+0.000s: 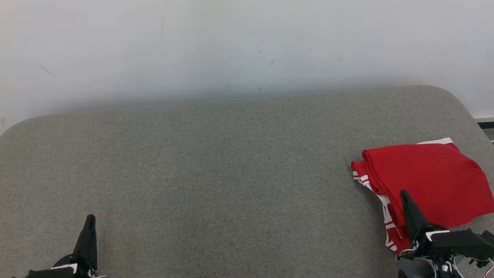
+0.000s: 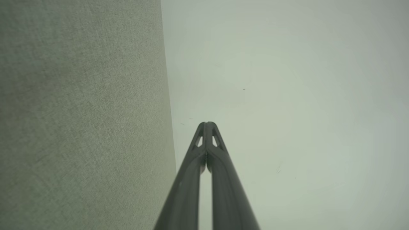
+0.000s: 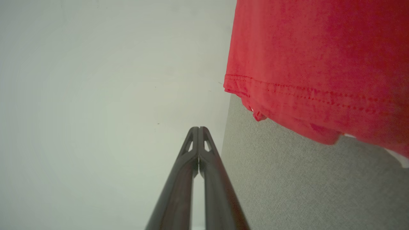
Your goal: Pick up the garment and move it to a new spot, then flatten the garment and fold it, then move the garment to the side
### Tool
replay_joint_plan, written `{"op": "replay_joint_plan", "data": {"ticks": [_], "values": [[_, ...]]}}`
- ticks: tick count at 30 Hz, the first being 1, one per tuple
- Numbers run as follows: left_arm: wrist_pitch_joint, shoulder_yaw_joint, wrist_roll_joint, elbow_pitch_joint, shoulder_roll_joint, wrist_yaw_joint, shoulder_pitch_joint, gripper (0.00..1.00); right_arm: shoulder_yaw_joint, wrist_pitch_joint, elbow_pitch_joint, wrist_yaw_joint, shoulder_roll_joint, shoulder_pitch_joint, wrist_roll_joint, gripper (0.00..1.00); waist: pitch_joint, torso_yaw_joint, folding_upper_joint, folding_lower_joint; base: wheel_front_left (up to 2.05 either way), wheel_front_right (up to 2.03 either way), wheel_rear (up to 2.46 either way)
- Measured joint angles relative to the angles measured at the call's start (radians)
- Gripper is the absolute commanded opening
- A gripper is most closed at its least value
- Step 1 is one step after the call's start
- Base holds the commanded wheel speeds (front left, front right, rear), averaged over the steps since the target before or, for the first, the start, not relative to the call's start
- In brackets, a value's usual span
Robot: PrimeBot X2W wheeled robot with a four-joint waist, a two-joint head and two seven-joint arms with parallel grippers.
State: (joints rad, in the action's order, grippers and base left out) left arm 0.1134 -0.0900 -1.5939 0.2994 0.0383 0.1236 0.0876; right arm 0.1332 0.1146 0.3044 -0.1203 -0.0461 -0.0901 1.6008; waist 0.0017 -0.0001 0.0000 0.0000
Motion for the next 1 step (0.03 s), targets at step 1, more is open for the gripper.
{"op": "replay_joint_plan", "data": {"ticks": [1], "values": [[0.000, 0.000, 0.000, 0.000, 0.000, 0.000, 0.000, 0.00, 0.000, 0.000, 0.000, 0.000, 0.000, 0.000, 0.000, 0.00, 0.000, 0.000, 0.0000, 0.0000, 0.00, 0.00, 0.00]]}}
